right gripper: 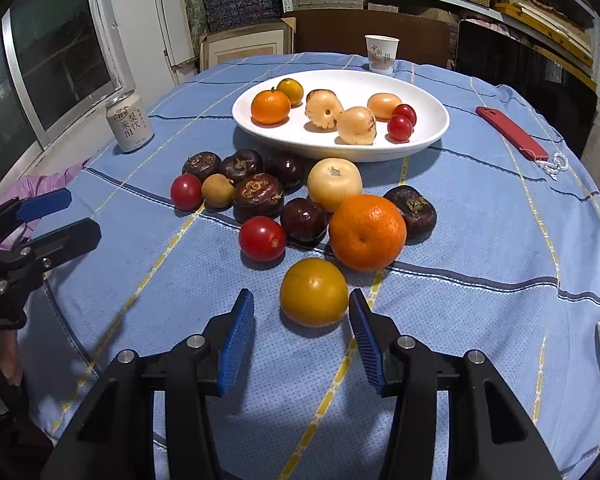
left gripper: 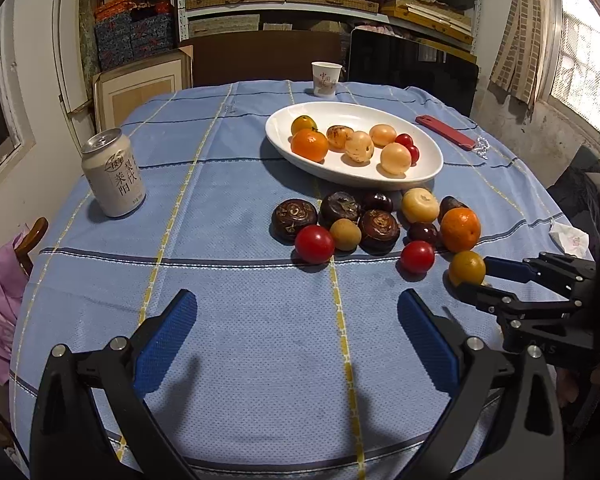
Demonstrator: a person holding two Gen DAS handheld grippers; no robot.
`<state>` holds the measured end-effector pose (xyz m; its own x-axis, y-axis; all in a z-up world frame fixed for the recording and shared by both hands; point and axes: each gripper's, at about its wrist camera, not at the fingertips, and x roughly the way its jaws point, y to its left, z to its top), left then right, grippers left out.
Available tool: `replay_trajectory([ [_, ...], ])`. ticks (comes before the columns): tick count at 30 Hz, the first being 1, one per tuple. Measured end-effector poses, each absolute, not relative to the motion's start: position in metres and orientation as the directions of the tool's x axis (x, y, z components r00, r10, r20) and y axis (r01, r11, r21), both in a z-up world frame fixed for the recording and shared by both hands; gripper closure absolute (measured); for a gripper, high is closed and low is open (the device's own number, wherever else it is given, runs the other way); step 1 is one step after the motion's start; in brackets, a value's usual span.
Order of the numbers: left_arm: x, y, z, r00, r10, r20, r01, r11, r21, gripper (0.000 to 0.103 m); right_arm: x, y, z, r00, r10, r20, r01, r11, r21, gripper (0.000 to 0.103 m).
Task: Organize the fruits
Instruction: 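Grasp the large yellow citrus with the right gripper while the left grasps a red tomato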
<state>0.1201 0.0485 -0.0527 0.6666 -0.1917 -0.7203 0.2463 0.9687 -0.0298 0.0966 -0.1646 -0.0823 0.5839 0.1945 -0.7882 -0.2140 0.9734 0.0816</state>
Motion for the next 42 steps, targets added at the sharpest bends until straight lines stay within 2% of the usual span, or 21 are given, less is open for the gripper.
replay_trajectory([
  [4, 0.121, 0.048, -0.056, 0.659, -0.192, -0.727, 0.246, 0.969, -0.033, 0.005, 0.109, -0.161, -0.092, 0.569, 0.176, -0.804, -0.187, 0.979, 0.081, 0.052],
  [6, 0.121, 0.046, -0.057, 0.658, -0.19, -0.729, 0.254, 0.967, -0.024, 0.005, 0.112, -0.159, -0.094, 0.577, 0.165, -0.8, -0.183, 0.981, 0.07, 0.057],
  [7, 0.121, 0.045, -0.057, 0.658, -0.188, -0.729, 0.256, 0.966, -0.017, 0.005, 0.112, -0.16, -0.094, 0.577, 0.168, -0.799, -0.184, 0.98, 0.074, 0.065],
  [14, 0.141, 0.03, -0.064, 0.655, -0.171, -0.736, 0.302, 0.952, 0.047, 0.005, 0.095, -0.175, -0.087, 0.58, 0.295, -0.759, -0.232, 0.953, 0.192, 0.065],
  [18, 0.166, 0.015, -0.079, 0.665, -0.058, -0.744, 0.311, 0.928, 0.205, 0.005, 0.087, -0.192, -0.087, 0.595, 0.329, -0.734, -0.216, 0.944, 0.248, 0.065],
  [23, 0.188, 0.007, -0.087, 0.648, -0.08, -0.758, 0.339, 0.921, 0.193, 0.011, 0.085, -0.2, -0.09, 0.593, 0.353, -0.724, -0.214, 0.935, 0.281, 0.065],
  [25, 0.193, 0.003, -0.094, 0.636, -0.073, -0.768, 0.346, 0.917, 0.199, 0.019, 0.085, -0.199, -0.09, 0.591, 0.361, -0.721, -0.222, 0.932, 0.286, 0.065],
  [27, 0.198, 0.002, -0.101, 0.608, -0.084, -0.789, 0.354, 0.919, 0.175, 0.035, 0.084, -0.2, -0.091, 0.591, 0.37, -0.716, -0.227, 0.929, 0.293, 0.065],
  [34, 0.202, 0.004, -0.104, 0.608, -0.103, -0.787, 0.35, 0.925, 0.15, 0.044, 0.084, -0.201, -0.092, 0.587, 0.39, -0.709, -0.238, 0.921, 0.31, 0.065],
  [35, 0.201, 0.004, -0.104, 0.609, -0.114, -0.785, 0.358, 0.923, 0.143, 0.053, 0.083, -0.202, -0.092, 0.588, 0.391, -0.708, -0.237, 0.92, 0.311, 0.065],
  [36, 0.2, 0.004, -0.103, 0.609, -0.135, -0.781, 0.37, 0.92, 0.13, 0.068, 0.084, -0.202, -0.092, 0.589, 0.392, -0.707, -0.236, 0.92, 0.313, 0.065],
  [37, 0.198, 0.004, -0.102, 0.611, -0.158, -0.776, 0.382, 0.917, 0.113, 0.071, 0.084, -0.203, -0.092, 0.589, 0.392, -0.707, -0.234, 0.92, 0.315, 0.065],
  [42, 0.195, 0.007, -0.1, 0.605, -0.198, -0.771, 0.395, 0.916, 0.074, 0.072, 0.084, -0.203, -0.091, 0.592, 0.393, -0.704, -0.234, 0.919, 0.317, 0.065],
])
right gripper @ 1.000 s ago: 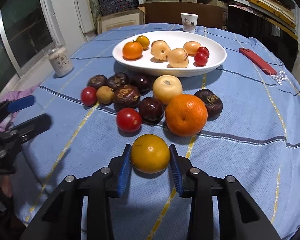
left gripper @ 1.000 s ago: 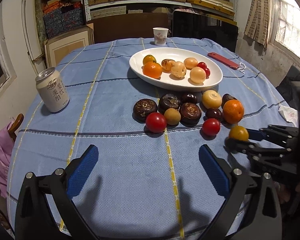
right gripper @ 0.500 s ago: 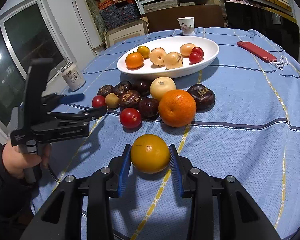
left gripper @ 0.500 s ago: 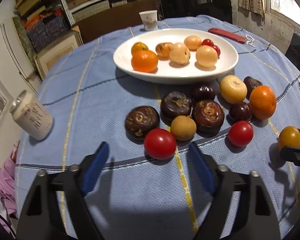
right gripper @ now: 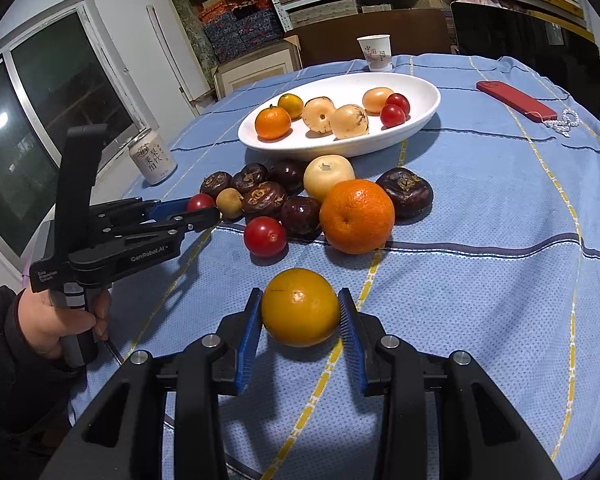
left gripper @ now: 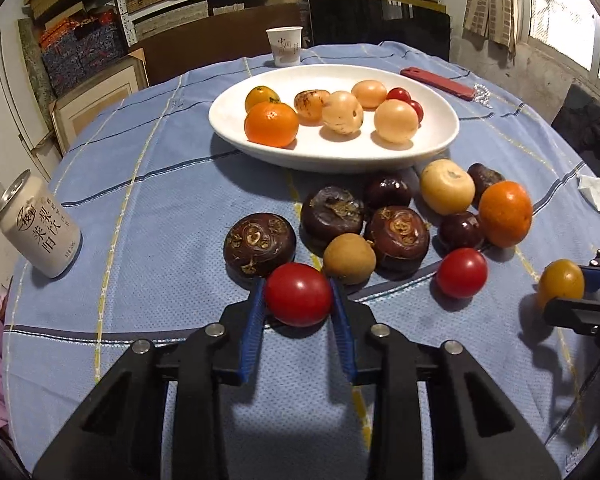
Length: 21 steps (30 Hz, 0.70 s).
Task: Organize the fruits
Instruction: 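Grasp the large yellow citrus with the right gripper while the left grasps a red tomato, then lower the yellow citrus and tomato onto the white plate and open both grippers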
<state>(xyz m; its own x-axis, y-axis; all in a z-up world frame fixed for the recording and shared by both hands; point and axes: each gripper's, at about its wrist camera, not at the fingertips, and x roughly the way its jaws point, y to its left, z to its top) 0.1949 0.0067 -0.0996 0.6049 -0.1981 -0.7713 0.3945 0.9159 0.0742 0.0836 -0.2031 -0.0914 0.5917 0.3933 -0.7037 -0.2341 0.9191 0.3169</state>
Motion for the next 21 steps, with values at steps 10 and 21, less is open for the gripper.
replay_trajectory([
  [10, 0.171, 0.009, -0.084, 0.64, -0.208, -0.74, 0.384, 0.921, 0.073, 0.072, 0.083, -0.203, -0.091, 0.596, 0.39, -0.702, -0.232, 0.921, 0.314, 0.065],
  [21, 0.139, 0.022, -0.07, 0.663, -0.222, -0.715, 0.366, 0.929, 0.051, 0.072, 0.073, -0.202, -0.084, 0.635, 0.346, -0.691, -0.219, 0.938, 0.268, 0.065],
])
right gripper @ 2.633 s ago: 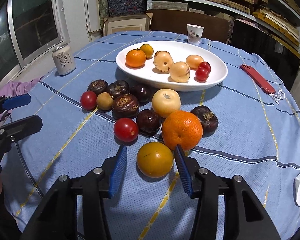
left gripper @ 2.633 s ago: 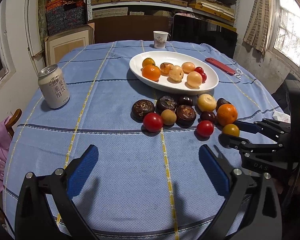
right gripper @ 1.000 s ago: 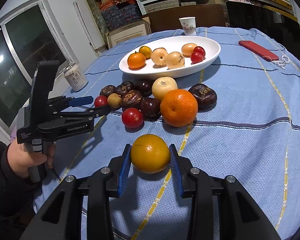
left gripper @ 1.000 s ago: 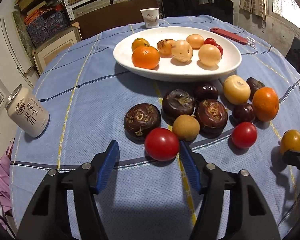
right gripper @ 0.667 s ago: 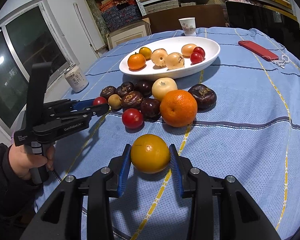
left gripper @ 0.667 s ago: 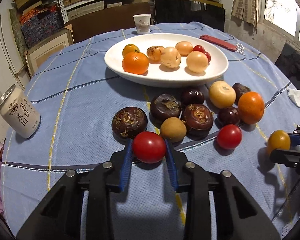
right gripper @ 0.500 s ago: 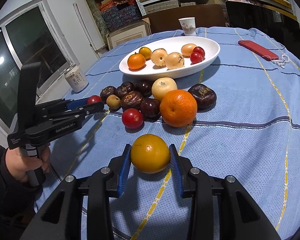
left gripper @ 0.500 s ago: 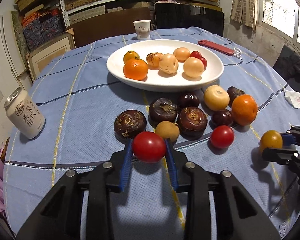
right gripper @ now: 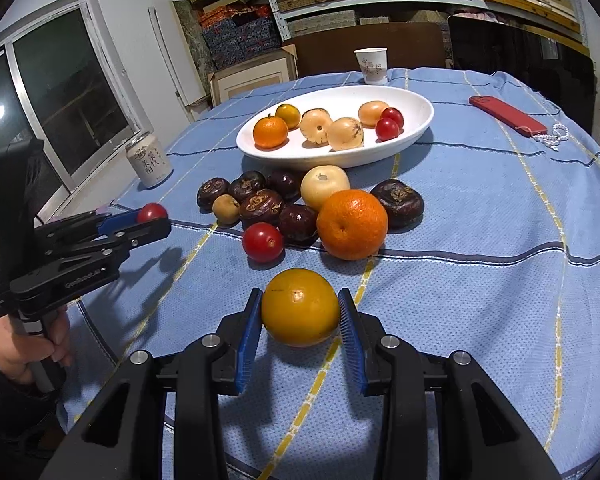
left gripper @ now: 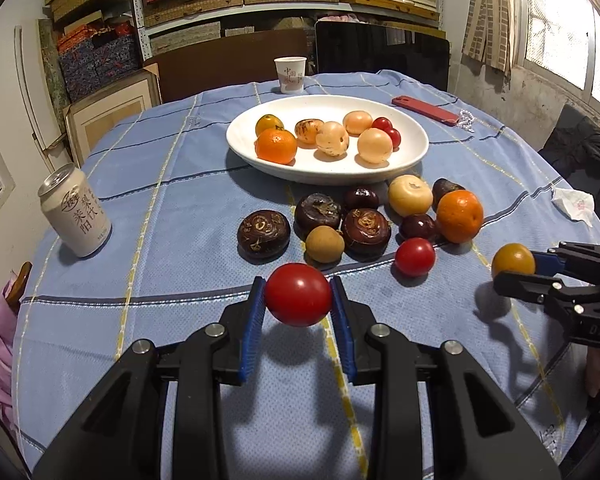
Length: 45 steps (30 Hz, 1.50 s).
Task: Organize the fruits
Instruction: 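Lower the yellow citrus and tomato onto the white plate and open both grippers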
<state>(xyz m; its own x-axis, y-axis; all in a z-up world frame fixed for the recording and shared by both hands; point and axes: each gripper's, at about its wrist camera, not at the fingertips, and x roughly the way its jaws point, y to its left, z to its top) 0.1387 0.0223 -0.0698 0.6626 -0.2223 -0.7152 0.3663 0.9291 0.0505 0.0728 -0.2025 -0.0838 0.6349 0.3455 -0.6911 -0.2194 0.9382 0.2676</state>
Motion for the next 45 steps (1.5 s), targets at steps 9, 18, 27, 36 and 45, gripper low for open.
replay_trajectory([
  [9, 0.104, 0.03, -0.031, 0.723, -0.282, -0.631, 0.386, 0.922, 0.031, 0.072, 0.052, -0.205, -0.058, 0.666, 0.331, -0.668, -0.232, 0.944, 0.236, 0.065],
  [18, 0.159, 0.008, 0.026, 0.722, -0.371, -0.583, 0.433, 0.9, -0.037, 0.072, 0.103, -0.226, 0.022, 0.746, 0.296, -0.597, -0.267, 0.954, 0.139, 0.065],
  [27, 0.296, -0.044, -0.002, 0.676, -0.328, -0.66, 0.396, 0.917, -0.051, 0.072, 0.242, -0.231, 0.014, 0.717, 0.249, -0.651, -0.227, 0.967, 0.119, 0.065],
  [36, 0.372, -0.063, -0.039, 0.633, -0.288, -0.719, 0.362, 0.931, -0.054, 0.07, 0.306, -0.209, -0.042, 0.666, 0.208, -0.716, -0.206, 0.974, 0.092, 0.062],
  [45, 0.353, -0.028, -0.019, 0.693, -0.276, -0.666, 0.279, 0.954, -0.105, 0.01, 0.277, -0.22, -0.016, 0.711, 0.201, -0.674, -0.19, 0.977, 0.092, 0.05],
])
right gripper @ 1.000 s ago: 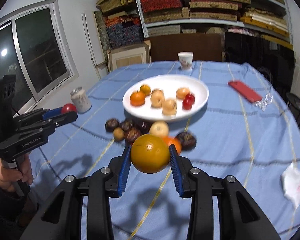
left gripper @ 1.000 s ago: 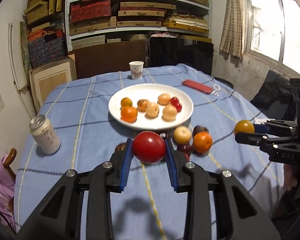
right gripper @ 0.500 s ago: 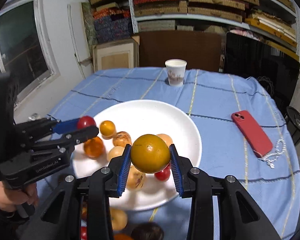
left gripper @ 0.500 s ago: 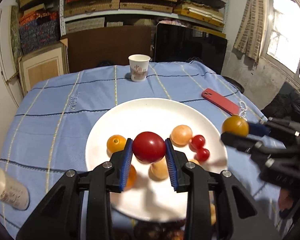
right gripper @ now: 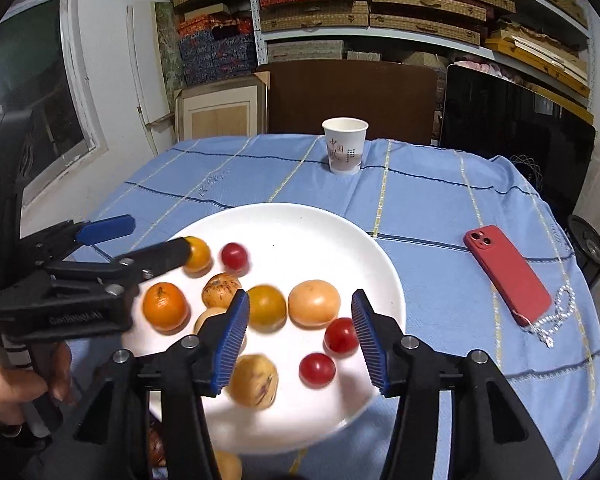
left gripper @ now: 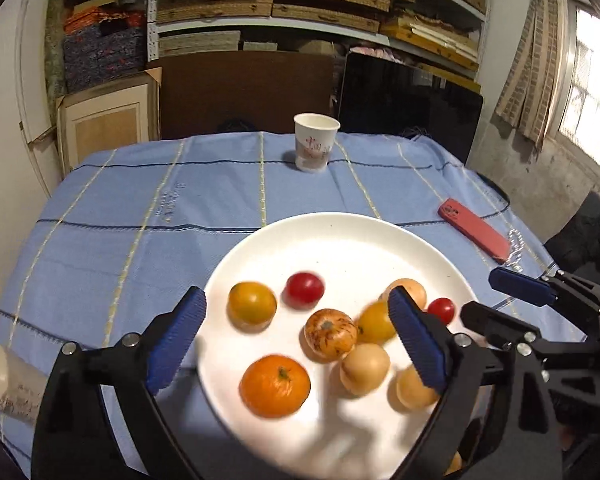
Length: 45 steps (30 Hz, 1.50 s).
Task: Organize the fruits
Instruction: 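Lower the yellow citrus and tomato onto the white plate and open both grippers, then grasp the mandarin with the right gripper while the left grasps another red tomato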
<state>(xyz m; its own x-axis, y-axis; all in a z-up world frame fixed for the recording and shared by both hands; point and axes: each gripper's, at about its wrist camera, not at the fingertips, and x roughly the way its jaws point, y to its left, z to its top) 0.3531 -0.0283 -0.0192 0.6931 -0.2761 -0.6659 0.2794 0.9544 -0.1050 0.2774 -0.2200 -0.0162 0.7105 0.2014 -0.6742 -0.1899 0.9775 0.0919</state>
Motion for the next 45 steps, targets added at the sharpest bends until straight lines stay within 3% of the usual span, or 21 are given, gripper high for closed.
replay_trajectory([
  [7, 0.253, 0.022, 0.005, 0.712, -0.312, -0.628, 0.289, 0.947, -0.143, 0.004, 0.177, -0.24, -0.002, 0.724, 0.219, -0.654, -0.204, 0.974, 0.1, 0.048],
  [13, 0.166, 0.051, -0.024, 0.644, -0.349, -0.68, 0.312, 0.932, -0.184, 0.004, 0.095, -0.231, -0.031, 0.711, 0.202, -0.673, -0.197, 0.977, 0.085, 0.048],
  [21, 0.098, 0.053, -0.046, 0.667, -0.295, -0.684, 0.299, 0.947, -0.117, 0.004, 0.099, -0.193, -0.061, 0.688, 0.125, -0.715, -0.175, 0.985, 0.004, 0.048],
  [29, 0.083, 0.06, -0.043, 0.68, -0.274, -0.68, 0.287, 0.953, -0.097, 0.004, 0.142, -0.168, -0.08, 0.65, 0.04, -0.759, -0.129, 0.99, -0.059, 0.047],
  [33, 0.088, 0.062, -0.047, 0.67, -0.276, -0.689, 0.281, 0.954, -0.109, 0.004, 0.145, -0.169, -0.086, 0.66, 0.004, -0.751, -0.106, 0.991, -0.088, 0.054],
  [42, 0.104, 0.043, -0.052, 0.652, -0.287, -0.702, 0.318, 0.944, -0.09, 0.004, 0.105, -0.192, -0.074, 0.711, 0.128, -0.691, -0.139, 0.989, 0.041, 0.056],
  [45, 0.118, 0.018, -0.051, 0.65, -0.275, -0.709, 0.363, 0.931, -0.029, 0.004, 0.079, -0.203, -0.065, 0.743, 0.149, -0.653, -0.145, 0.988, 0.061, 0.056],
])
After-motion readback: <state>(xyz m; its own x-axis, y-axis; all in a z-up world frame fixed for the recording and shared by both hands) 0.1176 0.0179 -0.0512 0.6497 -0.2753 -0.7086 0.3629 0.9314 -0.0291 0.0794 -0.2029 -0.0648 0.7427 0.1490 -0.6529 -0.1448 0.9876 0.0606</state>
